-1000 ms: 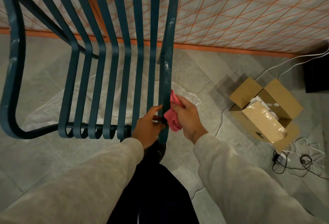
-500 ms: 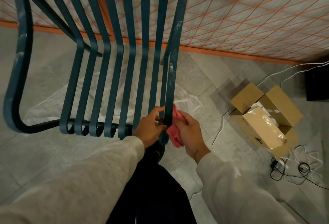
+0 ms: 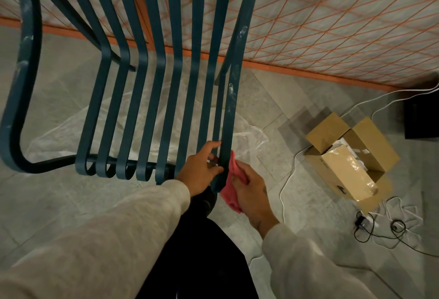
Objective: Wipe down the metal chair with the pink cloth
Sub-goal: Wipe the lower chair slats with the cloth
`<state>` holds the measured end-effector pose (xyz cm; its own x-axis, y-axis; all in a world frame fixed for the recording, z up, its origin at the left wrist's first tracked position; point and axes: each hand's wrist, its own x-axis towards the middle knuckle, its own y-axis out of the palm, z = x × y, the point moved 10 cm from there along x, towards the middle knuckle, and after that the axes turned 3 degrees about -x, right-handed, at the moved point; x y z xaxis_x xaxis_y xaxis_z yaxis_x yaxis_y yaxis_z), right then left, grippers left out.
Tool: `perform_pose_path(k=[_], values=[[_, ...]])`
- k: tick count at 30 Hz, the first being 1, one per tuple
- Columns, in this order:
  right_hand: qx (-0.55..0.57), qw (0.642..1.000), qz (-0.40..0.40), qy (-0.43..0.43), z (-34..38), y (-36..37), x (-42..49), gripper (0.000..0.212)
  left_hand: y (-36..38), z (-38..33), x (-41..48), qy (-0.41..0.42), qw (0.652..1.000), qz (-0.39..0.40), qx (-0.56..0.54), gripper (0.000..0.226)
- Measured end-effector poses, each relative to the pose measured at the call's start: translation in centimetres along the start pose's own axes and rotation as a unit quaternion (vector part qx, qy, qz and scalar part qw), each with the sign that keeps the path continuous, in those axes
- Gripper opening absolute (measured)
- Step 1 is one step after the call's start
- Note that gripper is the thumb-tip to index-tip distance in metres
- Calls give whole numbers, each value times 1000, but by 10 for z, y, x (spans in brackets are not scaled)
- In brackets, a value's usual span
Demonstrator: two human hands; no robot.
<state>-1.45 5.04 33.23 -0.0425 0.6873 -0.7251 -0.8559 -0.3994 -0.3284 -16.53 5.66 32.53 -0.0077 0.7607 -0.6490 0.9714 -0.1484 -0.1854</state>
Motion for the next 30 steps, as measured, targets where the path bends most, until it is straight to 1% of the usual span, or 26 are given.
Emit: perform_pose_path(k=[3,5,8,10,12,13,14,16,17,18,20,22,24,26,28,30], values=[[15,1000,-4,-13,21,-2,17,30,2,-2,-2,3,1000,16,-8,64],[25,998,-31,-43,45,-11,30,30,3,-5,-3,12,1000,20,0,63],[-46,986,-65,-149,81,-19,29,34,1,-6,-3,12,1000,11,3,62],[-148,960,-79,-225,92,-14,17,36,1,-4,-3,6,1000,13,1,62],[-260,915,-80,-298,88,-2,4,40,2,-2,-2,0,1000,16,1,65],[-294,894,-78,-328,81,4,-3,41,3,-1,-2,-7,1000,18,-1,68],[-310,884,-74,-343,76,7,-10,41,5,2,-2,-16,1000,18,-5,71],[-306,887,-55,-342,64,12,-16,37,4,8,-2,-32,999,15,-5,72],[-305,886,-46,-346,60,14,-16,37,4,8,-1,-31,999,16,4,68],[-326,878,-37,-348,59,15,-14,38,5,7,-1,-25,999,18,11,60],[-380,849,-28,-366,66,13,-4,45,4,4,-1,-14,1000,25,13,46],[-396,837,-53,-375,87,4,11,50,4,5,-1,-20,999,31,16,44],[-407,835,-78,-361,103,-1,25,50,4,7,0,-27,999,31,10,45],[-431,825,-90,-353,107,3,30,51,4,7,0,-25,999,30,7,44],[-431,829,-89,-345,99,8,24,49,4,6,0,-19,999,28,9,41],[-414,844,-83,-332,81,13,11,44,3,6,1,-9,999,30,10,38]])
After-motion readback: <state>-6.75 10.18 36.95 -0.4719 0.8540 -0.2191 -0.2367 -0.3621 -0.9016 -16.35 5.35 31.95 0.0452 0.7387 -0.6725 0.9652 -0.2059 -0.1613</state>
